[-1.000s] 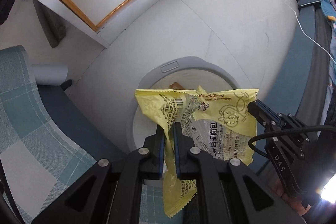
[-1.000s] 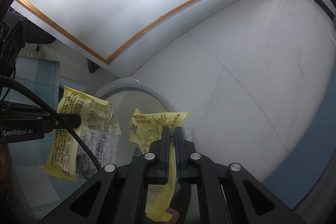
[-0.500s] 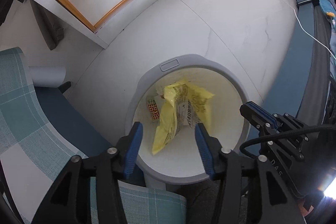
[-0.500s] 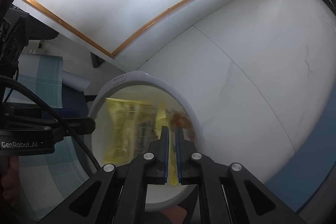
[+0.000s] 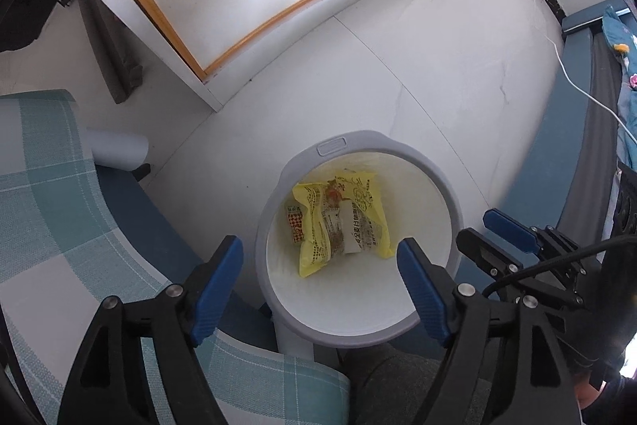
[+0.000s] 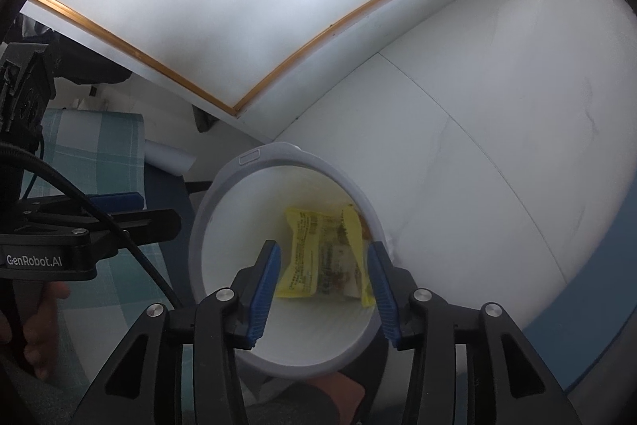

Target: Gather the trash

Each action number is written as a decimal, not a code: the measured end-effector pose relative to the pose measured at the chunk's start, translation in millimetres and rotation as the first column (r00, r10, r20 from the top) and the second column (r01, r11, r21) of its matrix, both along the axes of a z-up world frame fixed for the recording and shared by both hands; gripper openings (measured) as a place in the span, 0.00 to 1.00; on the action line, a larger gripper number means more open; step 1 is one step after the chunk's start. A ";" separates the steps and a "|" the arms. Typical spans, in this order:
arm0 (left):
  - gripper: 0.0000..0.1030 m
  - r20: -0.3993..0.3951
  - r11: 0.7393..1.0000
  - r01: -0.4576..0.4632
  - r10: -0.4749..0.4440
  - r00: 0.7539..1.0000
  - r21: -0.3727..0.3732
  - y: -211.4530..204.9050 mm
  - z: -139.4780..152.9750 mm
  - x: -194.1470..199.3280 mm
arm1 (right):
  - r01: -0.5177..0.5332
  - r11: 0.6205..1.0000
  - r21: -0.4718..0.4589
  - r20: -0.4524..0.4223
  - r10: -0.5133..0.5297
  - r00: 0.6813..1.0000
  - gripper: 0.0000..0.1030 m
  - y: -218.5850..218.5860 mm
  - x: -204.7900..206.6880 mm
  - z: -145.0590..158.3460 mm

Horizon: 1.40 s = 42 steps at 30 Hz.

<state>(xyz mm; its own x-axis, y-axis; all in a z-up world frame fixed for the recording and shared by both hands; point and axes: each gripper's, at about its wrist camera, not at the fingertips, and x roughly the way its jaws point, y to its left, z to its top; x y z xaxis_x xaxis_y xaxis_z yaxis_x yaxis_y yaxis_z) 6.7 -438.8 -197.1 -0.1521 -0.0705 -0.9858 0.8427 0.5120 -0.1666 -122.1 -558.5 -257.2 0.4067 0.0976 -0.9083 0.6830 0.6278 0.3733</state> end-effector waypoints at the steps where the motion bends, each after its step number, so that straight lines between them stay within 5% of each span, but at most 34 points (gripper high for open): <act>1: 0.75 0.009 1.000 -0.009 0.009 1.000 -0.011 2.3 3.2 2.6 | -0.002 1.000 -0.002 0.005 0.002 1.000 0.47 -1.0 -0.7 3.8; 8: 0.75 0.054 0.992 -0.094 0.099 0.994 -0.080 16.0 53.9 11.8 | -0.046 0.999 0.017 0.077 0.045 0.996 0.58 -7.5 -0.3 37.7; 17: 0.75 0.170 0.982 -0.093 0.121 0.978 -0.166 34.2 101.1 -0.1 | -0.080 0.997 -0.001 0.081 0.080 0.994 0.77 -6.8 -5.5 87.9; 22: 0.75 0.195 0.985 -0.066 0.096 0.976 -0.157 37.6 107.4 -4.0 | -0.074 0.997 0.028 0.082 0.071 0.994 0.84 -3.4 -8.7 97.6; 42: 0.75 0.198 0.985 -0.082 0.111 0.974 -0.151 45.0 110.8 -4.8 | -0.075 0.997 0.011 0.058 0.074 0.996 0.85 0.7 -11.2 102.8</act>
<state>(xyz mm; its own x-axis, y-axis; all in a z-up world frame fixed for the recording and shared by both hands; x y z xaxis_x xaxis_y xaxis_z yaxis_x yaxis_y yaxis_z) 1.9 -393.8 -86.3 0.0667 -0.2151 -0.9743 0.8140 0.5764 -0.0715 -133.3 -557.8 -154.4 0.4498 0.1413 -0.8819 0.6114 0.6711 0.4193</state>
